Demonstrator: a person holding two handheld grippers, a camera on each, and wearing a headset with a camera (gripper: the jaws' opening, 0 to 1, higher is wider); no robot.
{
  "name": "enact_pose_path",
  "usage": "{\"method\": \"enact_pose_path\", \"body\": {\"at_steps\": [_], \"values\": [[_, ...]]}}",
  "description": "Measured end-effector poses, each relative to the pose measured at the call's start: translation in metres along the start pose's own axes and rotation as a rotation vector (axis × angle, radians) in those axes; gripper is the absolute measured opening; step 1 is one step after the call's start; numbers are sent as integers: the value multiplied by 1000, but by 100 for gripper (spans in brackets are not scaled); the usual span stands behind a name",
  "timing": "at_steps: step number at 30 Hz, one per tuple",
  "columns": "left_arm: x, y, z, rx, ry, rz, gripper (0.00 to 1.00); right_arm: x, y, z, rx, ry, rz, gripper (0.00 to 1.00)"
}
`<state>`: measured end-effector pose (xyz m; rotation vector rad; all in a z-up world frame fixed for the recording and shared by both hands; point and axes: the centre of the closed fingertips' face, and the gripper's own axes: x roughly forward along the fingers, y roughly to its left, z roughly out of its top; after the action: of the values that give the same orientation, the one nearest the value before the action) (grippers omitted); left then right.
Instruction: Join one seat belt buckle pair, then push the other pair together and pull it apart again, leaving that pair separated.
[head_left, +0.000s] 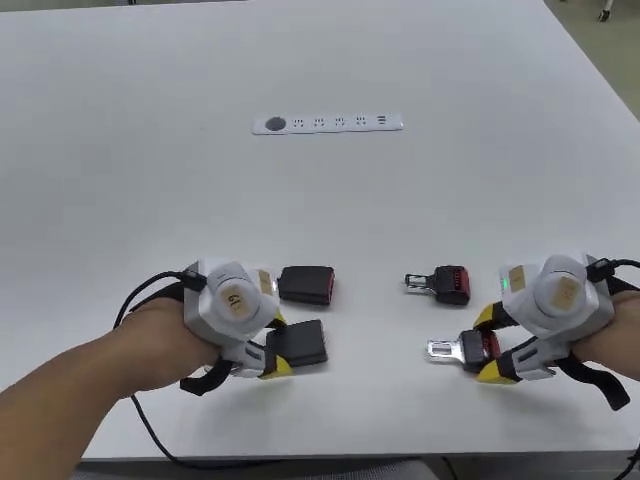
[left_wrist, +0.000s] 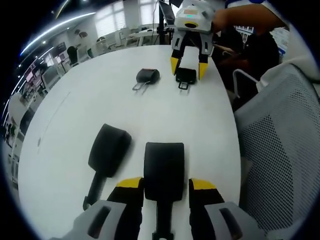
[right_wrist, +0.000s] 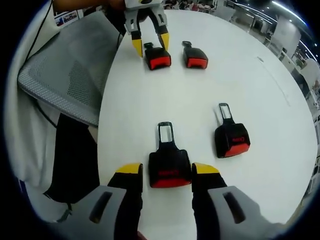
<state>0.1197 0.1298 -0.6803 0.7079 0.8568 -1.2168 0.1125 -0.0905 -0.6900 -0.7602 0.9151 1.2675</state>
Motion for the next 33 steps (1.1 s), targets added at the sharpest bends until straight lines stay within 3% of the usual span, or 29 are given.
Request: {"method": "enact_pose_path", "body": {"at_steps": [6,8,9,12,25,33], "values": [[7,0,-5,39,35,-2,36,5,-1,-3,-14,29,11,36],[10,1,-10,70,59,9,34,4,0,-1,-17,31,16,34],[10,1,-4,94,40,2,34,4,0,-2,-21,33,15,34],[11,2,-5,153,55,-17,34,4,1,-3,-58,48,16,34],[16,0,-4,186,92,-74,33,3,-1,-4,-80,8,31,33],[15,0,-5,161,87,-78,33,5,-2,-2,-59,13,22,33]]}}
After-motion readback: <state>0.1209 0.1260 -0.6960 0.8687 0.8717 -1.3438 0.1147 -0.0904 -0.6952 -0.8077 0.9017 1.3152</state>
